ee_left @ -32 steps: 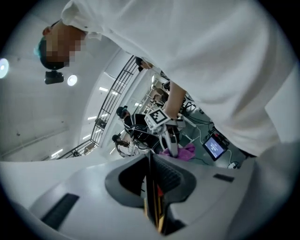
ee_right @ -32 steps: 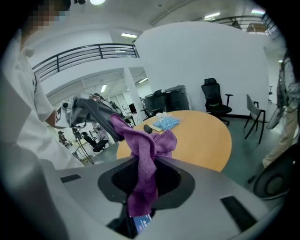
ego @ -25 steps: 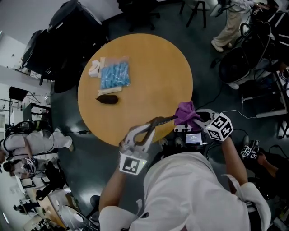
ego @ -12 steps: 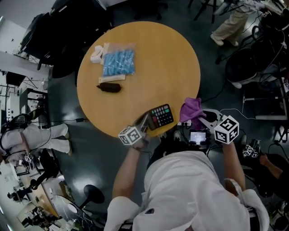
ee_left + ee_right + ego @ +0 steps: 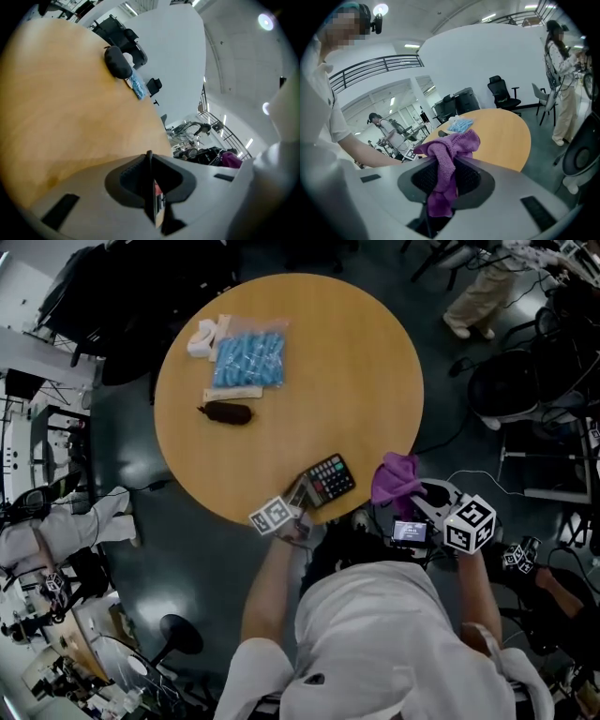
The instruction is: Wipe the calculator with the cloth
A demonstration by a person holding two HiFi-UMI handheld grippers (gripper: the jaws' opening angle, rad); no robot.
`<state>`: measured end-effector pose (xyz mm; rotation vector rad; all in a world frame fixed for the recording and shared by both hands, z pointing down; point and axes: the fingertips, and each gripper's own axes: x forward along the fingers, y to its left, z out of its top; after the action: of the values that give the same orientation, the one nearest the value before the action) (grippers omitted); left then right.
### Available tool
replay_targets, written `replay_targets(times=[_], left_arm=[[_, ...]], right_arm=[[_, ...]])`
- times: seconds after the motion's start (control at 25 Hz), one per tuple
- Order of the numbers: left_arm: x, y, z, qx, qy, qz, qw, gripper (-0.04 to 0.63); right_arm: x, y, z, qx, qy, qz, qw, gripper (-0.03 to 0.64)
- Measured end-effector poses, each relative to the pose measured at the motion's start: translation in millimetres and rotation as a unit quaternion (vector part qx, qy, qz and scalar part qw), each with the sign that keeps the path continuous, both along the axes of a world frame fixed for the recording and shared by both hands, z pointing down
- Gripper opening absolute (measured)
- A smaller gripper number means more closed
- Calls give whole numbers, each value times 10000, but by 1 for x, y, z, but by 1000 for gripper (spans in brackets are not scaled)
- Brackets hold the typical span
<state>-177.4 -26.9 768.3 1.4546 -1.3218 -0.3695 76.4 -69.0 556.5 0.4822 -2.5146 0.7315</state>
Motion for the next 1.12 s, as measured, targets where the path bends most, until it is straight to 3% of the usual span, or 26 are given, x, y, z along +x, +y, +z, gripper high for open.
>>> replay_targets(times=[0.12,0.44,0.72,0.84,0.92,1.0,1.04,1.08,1.12], left_arm=[[2,1,5,-96,-14,79,9999,49],[-3,3,14,-399,68,-187,9990,55],[-16,7,12,-627,210,-511,9965,111],[-33,18,4,-694,62,-745,9948,124],[-52,24,-20,-563,-199,-1044,9927,124],[-65,22,-69,-109,-898,-1138,9894,123],[-67,17,-101,215,-1463,-1056,9834,121],[-67,12,-136,566,-2097,-972,9713,92],[-66,7,-171,918,-2726,-926,9533,29]], right_arm=[[-1,0,0,2,21,-9,10000,87],[-5,2,0,26,-29,-21,10000,87],[-6,0,-3,49,-78,11,10000,87],[-8,-3,-10,170,-184,123,9996,87],[-12,-6,-20,313,-313,182,9989,87],[-20,-7,-32,501,-497,163,9974,87],[-25,-8,-39,607,-608,157,9962,87],[-31,-9,-46,719,-722,169,9946,87],[-37,-11,-54,835,-830,200,9928,87]])
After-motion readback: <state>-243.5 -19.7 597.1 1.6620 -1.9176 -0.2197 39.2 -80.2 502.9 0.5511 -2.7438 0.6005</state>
